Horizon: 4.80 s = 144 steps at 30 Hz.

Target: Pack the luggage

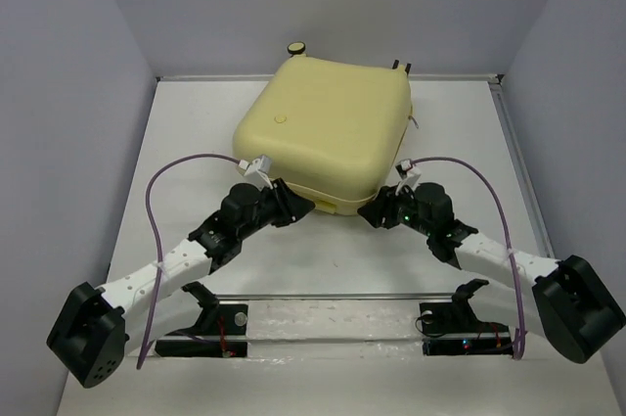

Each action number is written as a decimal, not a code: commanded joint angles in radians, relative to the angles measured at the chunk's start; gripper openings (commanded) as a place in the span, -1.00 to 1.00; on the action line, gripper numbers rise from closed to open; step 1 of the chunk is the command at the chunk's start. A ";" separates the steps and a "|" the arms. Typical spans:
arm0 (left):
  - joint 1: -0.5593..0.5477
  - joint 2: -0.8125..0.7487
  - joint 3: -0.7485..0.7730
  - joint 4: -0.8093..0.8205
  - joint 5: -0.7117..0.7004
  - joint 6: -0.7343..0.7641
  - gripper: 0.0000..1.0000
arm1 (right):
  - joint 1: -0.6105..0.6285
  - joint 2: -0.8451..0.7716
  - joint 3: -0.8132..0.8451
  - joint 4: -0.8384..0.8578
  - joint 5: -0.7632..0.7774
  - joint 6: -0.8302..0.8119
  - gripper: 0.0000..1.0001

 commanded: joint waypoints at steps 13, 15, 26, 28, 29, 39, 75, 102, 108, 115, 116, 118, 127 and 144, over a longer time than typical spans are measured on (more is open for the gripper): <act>-0.053 0.251 0.255 0.122 -0.042 0.066 -0.18 | 0.072 0.023 -0.050 0.375 0.055 0.014 -0.86; -0.059 0.274 0.284 0.121 -0.042 0.069 -0.18 | 0.112 0.003 -0.063 0.354 0.088 0.036 -0.86; -0.120 0.484 0.639 -0.010 -0.021 0.146 -0.20 | 0.687 0.147 0.092 0.168 0.526 0.032 -0.86; -0.122 0.495 0.671 -0.027 -0.021 0.151 -0.20 | 0.738 0.160 0.127 0.141 0.575 0.019 -0.86; -0.120 0.503 0.697 -0.048 -0.027 0.164 -0.20 | 0.764 0.160 0.137 0.118 0.607 0.015 -0.86; -0.120 0.469 0.751 -0.119 -0.079 0.195 -0.16 | 0.754 0.071 0.114 0.058 0.772 0.021 -0.86; -0.067 0.204 0.317 -0.065 -0.070 0.195 0.13 | -0.147 -0.052 0.074 -0.002 0.057 -0.166 0.01; -0.091 0.624 0.757 -0.037 -0.039 0.211 -0.03 | 0.281 -0.176 -0.083 0.044 0.298 0.031 -0.86; -0.110 0.710 0.834 -0.054 -0.025 0.201 -0.07 | 0.451 -0.035 0.064 0.082 0.434 0.038 -0.86; -0.104 0.719 0.897 -0.137 -0.071 0.246 -0.09 | 0.608 0.054 0.138 0.115 0.502 0.013 -0.86; -0.102 0.719 0.903 -0.142 -0.068 0.247 -0.09 | 0.608 0.030 0.088 0.162 0.508 0.021 -0.86; -0.102 0.724 0.918 -0.155 -0.062 0.252 -0.09 | 0.608 0.066 0.071 0.226 0.513 0.015 -0.86; 0.063 0.517 0.903 -0.303 -0.062 0.322 0.62 | 0.608 0.172 0.091 0.397 0.522 0.030 -0.86; 0.720 0.601 0.955 -0.445 0.418 0.453 0.98 | 0.608 0.019 0.253 -0.240 0.627 0.021 0.36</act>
